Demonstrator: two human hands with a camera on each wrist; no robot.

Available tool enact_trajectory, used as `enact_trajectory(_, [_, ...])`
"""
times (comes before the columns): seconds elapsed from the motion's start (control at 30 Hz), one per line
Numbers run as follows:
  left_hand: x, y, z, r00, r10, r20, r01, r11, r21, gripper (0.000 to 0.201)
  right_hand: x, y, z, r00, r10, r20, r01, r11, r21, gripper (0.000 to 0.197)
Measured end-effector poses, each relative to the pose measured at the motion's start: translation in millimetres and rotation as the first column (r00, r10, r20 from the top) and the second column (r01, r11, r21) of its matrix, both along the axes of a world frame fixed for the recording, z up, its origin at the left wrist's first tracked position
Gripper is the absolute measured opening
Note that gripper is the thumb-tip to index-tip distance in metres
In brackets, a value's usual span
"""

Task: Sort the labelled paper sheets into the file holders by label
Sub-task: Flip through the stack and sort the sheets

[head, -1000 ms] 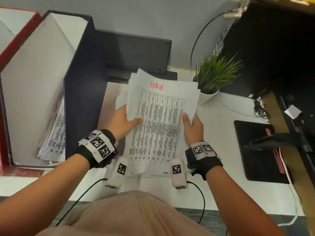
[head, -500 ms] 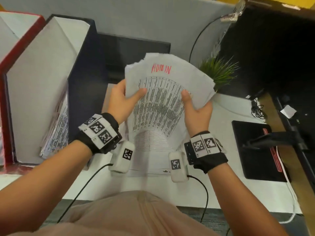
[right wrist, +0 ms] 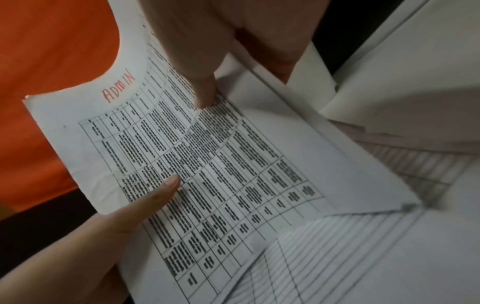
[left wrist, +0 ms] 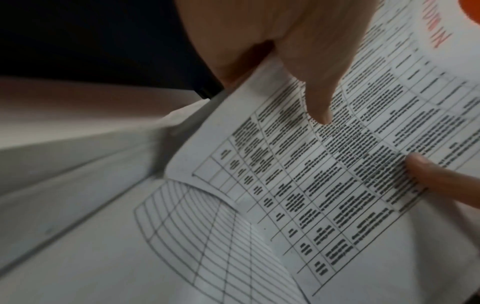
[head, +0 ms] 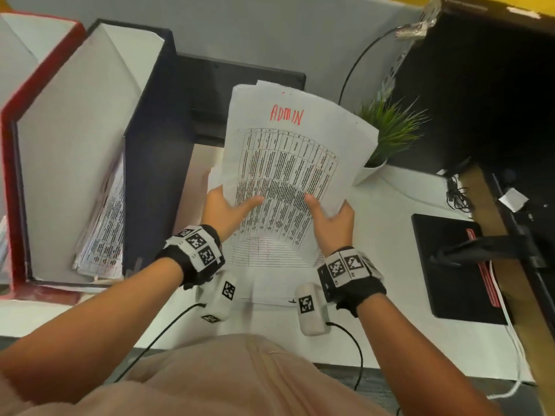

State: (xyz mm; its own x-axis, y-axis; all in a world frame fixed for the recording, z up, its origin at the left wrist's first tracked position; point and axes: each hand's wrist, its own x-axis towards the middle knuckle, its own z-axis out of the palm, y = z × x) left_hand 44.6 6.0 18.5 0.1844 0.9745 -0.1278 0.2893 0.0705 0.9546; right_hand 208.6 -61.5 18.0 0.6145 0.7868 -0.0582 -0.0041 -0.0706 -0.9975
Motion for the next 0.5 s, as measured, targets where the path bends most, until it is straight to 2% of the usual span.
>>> enact_trajectory(0.1, [1.2,4.5,18.1,1.000,0.010,0.000,-0.010,0.999,0.047,0.041,4.6,10.0,11.2,1.000,0.002,0.030,-0.002,1.000,0.015,0.031])
enact_trajectory(0.2, [-6.7,10.9,48.5,0.999,-0.041,-0.036,0.045,0.992,0.118,0.023,9.6,19.1,28.6,0.998,0.027,0.064,-0.033,0.995,0.094,0.023])
enact_trajectory(0.27, [-18.6,16.6,71.6,0.994,-0.053,-0.098,0.069,0.985,0.161,0.028,9.8,22.8,38.1,0.995,0.066,0.070,-0.075,0.987,0.140,0.025])
enact_trajectory(0.33, [-37.0,20.9,96.7,0.992,-0.052,-0.117,0.073,0.980,0.185,0.043,8.0,24.3,43.1,0.988,0.135,0.075,-0.145,0.977,0.157,0.028])
enact_trajectory(0.4, [-60.9,25.8,117.6,0.994,-0.019,-0.110,0.039,0.983,0.182,0.046,5.5,23.8,41.3,0.976,0.203,0.081,-0.212,0.969,0.126,0.025])
enact_trajectory(0.5, [-102.5,30.1,145.9,0.991,0.076,-0.112,-0.060,0.987,0.147,0.028,4.7,18.2,23.1,0.959,0.247,0.142,-0.247,0.969,-0.014,0.037])
